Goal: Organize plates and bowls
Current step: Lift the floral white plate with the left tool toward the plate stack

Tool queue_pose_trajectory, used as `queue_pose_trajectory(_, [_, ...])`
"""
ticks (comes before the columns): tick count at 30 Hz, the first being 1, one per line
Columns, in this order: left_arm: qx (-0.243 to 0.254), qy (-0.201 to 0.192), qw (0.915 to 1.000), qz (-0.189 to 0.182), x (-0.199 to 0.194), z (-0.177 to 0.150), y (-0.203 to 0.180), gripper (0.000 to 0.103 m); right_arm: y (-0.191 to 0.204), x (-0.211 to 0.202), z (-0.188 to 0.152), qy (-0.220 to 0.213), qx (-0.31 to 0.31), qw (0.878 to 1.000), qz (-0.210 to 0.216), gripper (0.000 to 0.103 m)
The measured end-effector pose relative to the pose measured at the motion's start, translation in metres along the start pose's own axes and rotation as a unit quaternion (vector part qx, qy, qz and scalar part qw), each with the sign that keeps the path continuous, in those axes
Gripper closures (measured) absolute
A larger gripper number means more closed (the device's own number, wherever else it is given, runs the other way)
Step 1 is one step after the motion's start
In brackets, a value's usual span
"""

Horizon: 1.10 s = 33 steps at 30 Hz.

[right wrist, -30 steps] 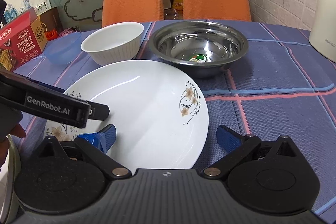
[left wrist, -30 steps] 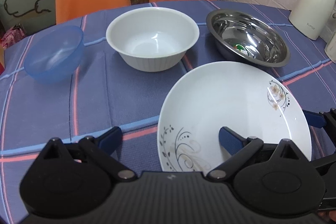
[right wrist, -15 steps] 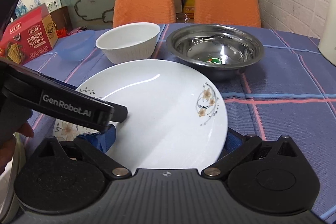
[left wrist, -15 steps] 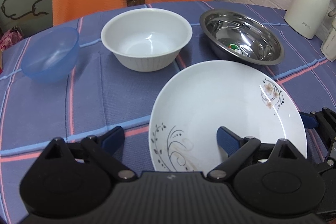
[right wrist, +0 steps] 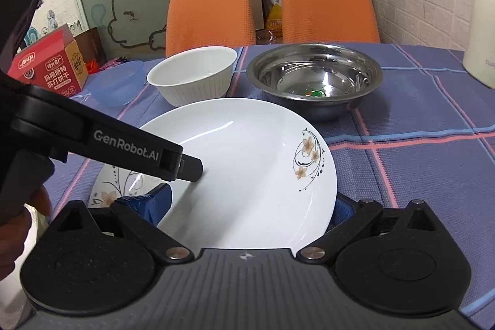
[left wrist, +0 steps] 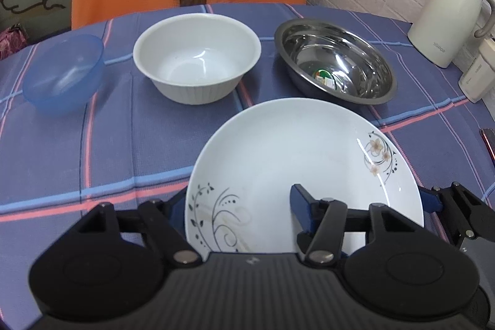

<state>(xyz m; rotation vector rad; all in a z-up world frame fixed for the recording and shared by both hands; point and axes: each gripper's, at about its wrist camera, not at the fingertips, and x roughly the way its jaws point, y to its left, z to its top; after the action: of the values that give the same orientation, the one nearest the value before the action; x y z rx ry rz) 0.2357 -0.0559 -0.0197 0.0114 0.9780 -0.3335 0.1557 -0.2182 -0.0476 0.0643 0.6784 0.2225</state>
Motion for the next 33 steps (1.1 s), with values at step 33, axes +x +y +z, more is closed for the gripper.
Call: queue_pose_trajectory(33, [-0.113,-0.069,0.9885,0.073,-0.155,-0.169,0.127,0.044,0.176,-0.072,-0.066,-0.007,-0.071,0.993,0.099,0.013])
